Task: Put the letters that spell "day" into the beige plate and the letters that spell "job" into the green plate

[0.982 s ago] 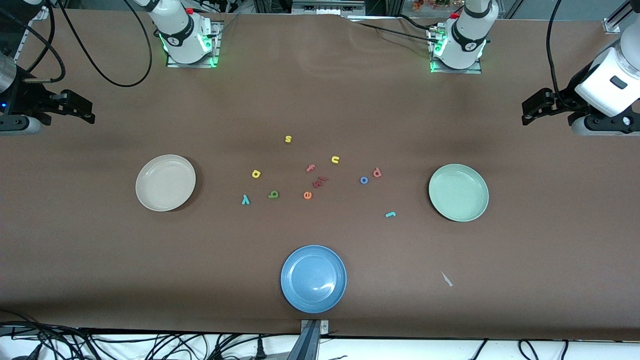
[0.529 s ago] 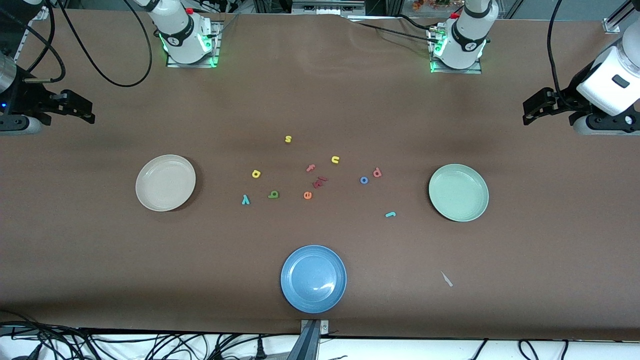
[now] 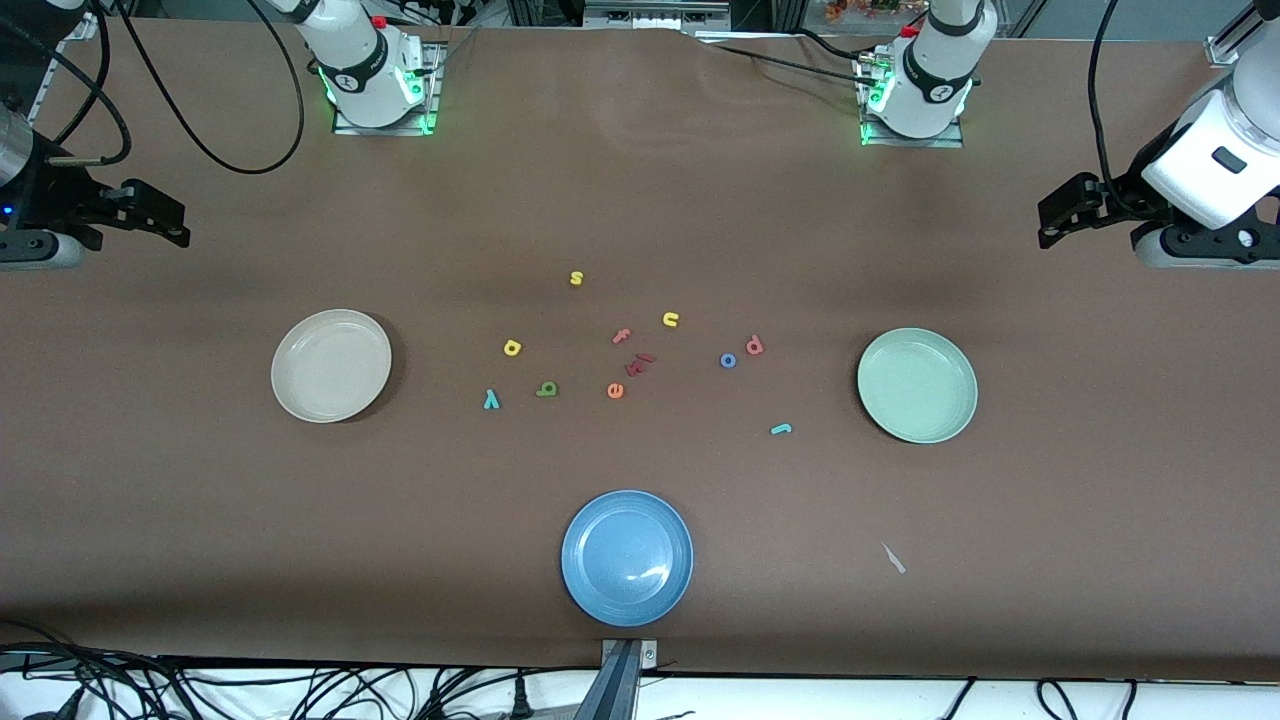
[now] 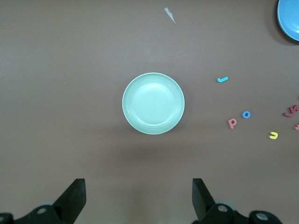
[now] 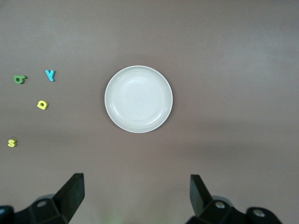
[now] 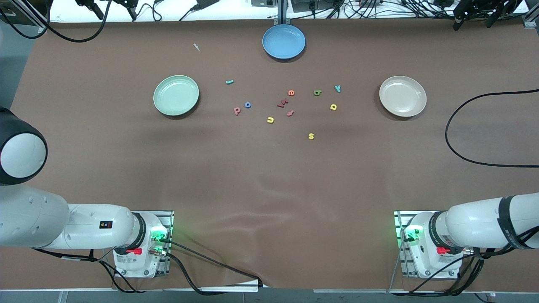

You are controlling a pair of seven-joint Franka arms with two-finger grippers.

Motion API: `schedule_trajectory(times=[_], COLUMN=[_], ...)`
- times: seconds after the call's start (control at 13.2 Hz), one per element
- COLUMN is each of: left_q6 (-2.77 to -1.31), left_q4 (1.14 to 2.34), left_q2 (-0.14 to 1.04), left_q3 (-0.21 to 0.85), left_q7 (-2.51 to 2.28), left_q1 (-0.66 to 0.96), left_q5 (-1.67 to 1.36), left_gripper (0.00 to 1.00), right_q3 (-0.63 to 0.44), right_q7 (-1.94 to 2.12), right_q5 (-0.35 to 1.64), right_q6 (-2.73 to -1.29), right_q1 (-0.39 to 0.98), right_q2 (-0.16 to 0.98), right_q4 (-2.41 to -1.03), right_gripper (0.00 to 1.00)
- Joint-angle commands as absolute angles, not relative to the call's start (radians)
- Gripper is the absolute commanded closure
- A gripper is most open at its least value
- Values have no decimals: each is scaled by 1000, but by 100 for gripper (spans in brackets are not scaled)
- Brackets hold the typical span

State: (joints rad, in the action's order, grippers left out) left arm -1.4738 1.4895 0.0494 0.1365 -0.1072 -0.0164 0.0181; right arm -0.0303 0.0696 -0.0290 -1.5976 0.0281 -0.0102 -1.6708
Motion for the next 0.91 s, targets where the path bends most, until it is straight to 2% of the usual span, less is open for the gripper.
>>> schedule_trajectory(times=[0.0,0.83], left_q6=[-1456,-1456], left_q4=[1473,1473], left_q2=[48,48], left_q3=[133,147], left_q7=[-84,-86], left_q1=[-15,-15], left_q5=[-8,-5], left_gripper=[0,0], right_q3=[-31,-31], right_q7=[57,54], right_q5=[-32,-34], right_q6=[-1582,-1582], right_q1=[28,28], right_q2=[-8,-8], right_q4=[-1658,-1658], right_gripper=[0,0])
